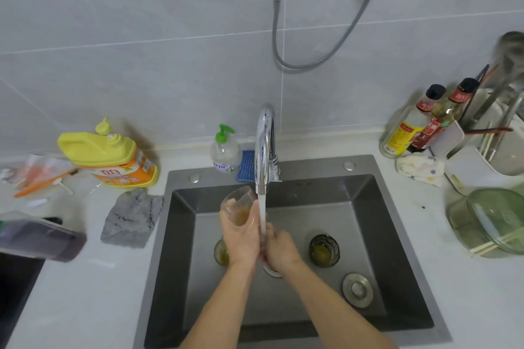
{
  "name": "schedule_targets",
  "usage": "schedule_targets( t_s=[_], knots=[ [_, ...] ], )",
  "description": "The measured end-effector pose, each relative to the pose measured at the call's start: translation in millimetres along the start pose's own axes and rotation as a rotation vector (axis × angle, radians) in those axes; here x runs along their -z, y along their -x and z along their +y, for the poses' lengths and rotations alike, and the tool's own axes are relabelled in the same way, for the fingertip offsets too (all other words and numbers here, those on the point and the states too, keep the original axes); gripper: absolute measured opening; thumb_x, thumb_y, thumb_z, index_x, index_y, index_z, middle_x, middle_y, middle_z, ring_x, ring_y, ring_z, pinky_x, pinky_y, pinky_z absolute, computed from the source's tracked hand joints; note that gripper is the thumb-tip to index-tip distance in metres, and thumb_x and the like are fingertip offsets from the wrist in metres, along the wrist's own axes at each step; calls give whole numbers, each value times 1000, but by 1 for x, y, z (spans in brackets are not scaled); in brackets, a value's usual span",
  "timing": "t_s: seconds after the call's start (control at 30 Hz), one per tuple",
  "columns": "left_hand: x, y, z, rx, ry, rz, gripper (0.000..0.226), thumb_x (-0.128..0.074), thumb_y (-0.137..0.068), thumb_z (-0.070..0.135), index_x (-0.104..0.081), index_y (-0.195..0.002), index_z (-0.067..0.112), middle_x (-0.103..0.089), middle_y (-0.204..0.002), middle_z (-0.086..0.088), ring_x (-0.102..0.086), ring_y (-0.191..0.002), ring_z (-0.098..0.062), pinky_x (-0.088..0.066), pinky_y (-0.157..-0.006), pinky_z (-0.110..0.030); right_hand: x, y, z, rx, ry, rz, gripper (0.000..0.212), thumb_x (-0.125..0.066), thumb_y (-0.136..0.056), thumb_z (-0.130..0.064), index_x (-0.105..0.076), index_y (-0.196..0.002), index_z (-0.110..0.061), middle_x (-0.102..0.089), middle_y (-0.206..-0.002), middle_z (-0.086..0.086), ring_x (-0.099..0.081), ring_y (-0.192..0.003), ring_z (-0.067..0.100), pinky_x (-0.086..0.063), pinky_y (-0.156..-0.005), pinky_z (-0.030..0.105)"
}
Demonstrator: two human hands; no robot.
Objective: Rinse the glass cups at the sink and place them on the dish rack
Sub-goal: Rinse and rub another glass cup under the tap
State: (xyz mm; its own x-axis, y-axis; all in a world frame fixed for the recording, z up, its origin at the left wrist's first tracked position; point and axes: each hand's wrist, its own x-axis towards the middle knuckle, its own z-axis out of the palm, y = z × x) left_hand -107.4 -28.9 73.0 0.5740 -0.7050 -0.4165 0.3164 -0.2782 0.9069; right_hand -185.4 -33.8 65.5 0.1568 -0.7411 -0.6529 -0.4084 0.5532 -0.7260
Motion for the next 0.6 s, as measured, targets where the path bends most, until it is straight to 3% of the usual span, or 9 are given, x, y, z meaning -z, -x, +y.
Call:
schedule_targets(
  t_s=[0.07, 0.13, 0.23, 0.33, 0.4, 0.5, 0.6],
  knots=[
    [-2, 6, -1, 39, -19, 8, 51, -87, -83, 30, -55, -122, 23, -76, -103, -9, -77, -95, -27, -64, -83, -45, 3, 4, 1, -16, -274, -102, 37, -35, -113, -25, -66, -104, -5, -70, -79, 9, -64, -64, 15, -51, -61, 31],
    [-4, 10, -3, 100, -34, -1, 49, -88, -83, 30, -53, -117, 22, -75, -99, -5, -76, -88, -21, -61, -70, -33, 7, 4, 3, -27, -371, -91, 30, -39, -111, -16, -65, -114, 0, -69, -76, 6, -63, -59, 11, -49, -53, 25],
    [-5, 13, -7, 154, -108, -54, 54, -92, -77, 27, -56, -115, 20, -77, -100, -9, -77, -87, -24, -62, -67, -34, 17, 2, 7, 11, -233, -46, 25, -38, -108, -7, -61, -101, -4, -61, -66, 2, -52, -48, 10, -41, -46, 25],
    [-1, 9, -9, 206, -123, -149, 81, -98, -57, 43, -53, -121, 23, -76, -109, -15, -78, -93, -31, -65, -84, -52, 29, 0, 16, 62, -129, 14, 27, -39, -103, -11, -63, -92, -14, -69, -78, 4, -62, -69, 17, -49, -67, 34],
    [-2, 8, -12, 205, -121, -207, 76, -95, -62, 53, -55, -122, 27, -75, -114, -16, -76, -95, -30, -62, -89, -55, 37, 3, 14, 86, -242, 43, 30, -37, -107, -24, -66, -113, -19, -74, -93, 5, -68, -84, 19, -55, -79, 36],
    [-1, 13, -10, 265, -151, -272, 73, -64, -73, 88, -66, -127, 40, -75, -122, -4, -72, -115, -27, -57, -99, -58, 35, 4, 3, 134, -309, -88, 52, -27, -108, -61, -68, -126, -34, -77, -107, -3, -70, -86, 7, -55, -80, 31],
    [2, 13, -1, 328, -124, -210, 83, -24, -87, 89, -80, -109, 33, -79, -113, -7, -71, -117, -29, -51, -108, -57, 27, 4, -5, 170, -298, -100, 61, -26, -99, -76, -66, -127, -39, -74, -118, -8, -68, -109, 6, -52, -98, 35]
  ],
)
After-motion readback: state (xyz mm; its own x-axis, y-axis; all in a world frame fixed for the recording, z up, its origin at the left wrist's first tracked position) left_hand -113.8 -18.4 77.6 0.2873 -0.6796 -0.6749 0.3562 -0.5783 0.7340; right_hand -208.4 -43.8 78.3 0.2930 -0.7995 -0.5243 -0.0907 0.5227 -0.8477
